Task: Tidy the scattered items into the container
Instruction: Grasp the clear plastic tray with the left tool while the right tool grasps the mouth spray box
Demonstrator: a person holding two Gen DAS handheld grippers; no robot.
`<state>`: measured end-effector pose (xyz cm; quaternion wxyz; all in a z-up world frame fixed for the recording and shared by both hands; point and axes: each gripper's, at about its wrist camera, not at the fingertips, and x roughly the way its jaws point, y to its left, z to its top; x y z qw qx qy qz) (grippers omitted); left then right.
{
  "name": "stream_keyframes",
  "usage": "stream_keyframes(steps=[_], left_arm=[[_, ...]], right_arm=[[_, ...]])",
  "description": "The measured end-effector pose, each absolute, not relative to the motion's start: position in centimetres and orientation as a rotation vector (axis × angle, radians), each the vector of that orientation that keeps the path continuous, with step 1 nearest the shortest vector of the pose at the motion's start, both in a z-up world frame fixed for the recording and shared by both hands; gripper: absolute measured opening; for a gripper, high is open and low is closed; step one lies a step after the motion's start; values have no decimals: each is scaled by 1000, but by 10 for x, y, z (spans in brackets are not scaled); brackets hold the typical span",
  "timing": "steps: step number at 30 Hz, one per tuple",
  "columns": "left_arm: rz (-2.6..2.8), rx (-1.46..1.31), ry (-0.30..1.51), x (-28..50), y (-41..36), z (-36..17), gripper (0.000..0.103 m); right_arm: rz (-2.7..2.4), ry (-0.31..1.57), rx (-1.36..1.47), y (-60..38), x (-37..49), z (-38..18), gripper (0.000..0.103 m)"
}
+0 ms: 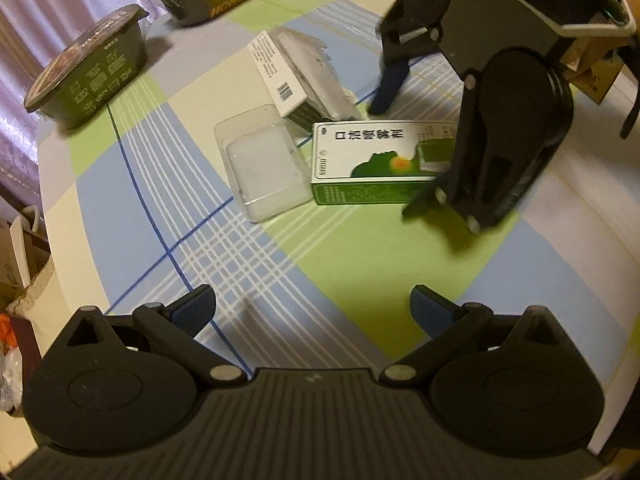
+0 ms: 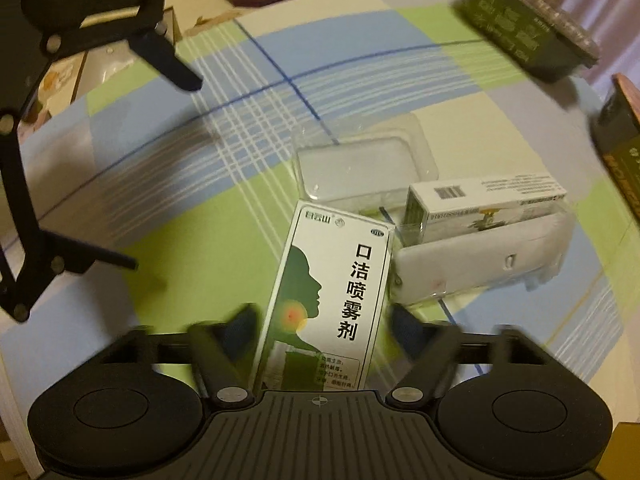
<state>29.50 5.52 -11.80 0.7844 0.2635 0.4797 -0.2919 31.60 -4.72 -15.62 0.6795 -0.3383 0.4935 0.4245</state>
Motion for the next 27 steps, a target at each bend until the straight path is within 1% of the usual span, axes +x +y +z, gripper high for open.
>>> stream_keyframes(steps=[1, 2, 11, 16, 22, 24, 25, 26, 27], left_arm=[[-632, 572, 1034, 298, 56, -119, 102], [-635, 573, 1033, 300, 56, -120, 102], [-649, 579, 1016, 333, 45, -122, 101], [-652, 587, 1008, 353, 27, -122, 101], [-597, 528, 1069, 387, 15, -129, 88], [-592, 504, 1083, 394, 13, -131, 74], [-591, 498, 1090, 397, 11, -132, 70], [-589, 499, 1096, 399, 9, -133, 64], [-589, 504, 1102, 400, 7, -134, 55]], right_arm=[[953, 1109, -753, -48, 317, -157, 72], [957, 1112, -746, -49, 318, -157, 62], [997, 1100, -838, -65, 311, -148, 60], [1063, 1046, -987, -75, 307, -144, 60], [1115, 994, -1112, -89, 298, -143, 59], [1138, 984, -1146, -94, 292, -143, 59], [1149, 980, -1160, -96, 290, -144, 59], [1160, 980, -1170, -97, 289, -144, 59], [1169, 981, -1177, -99, 287, -144, 59]])
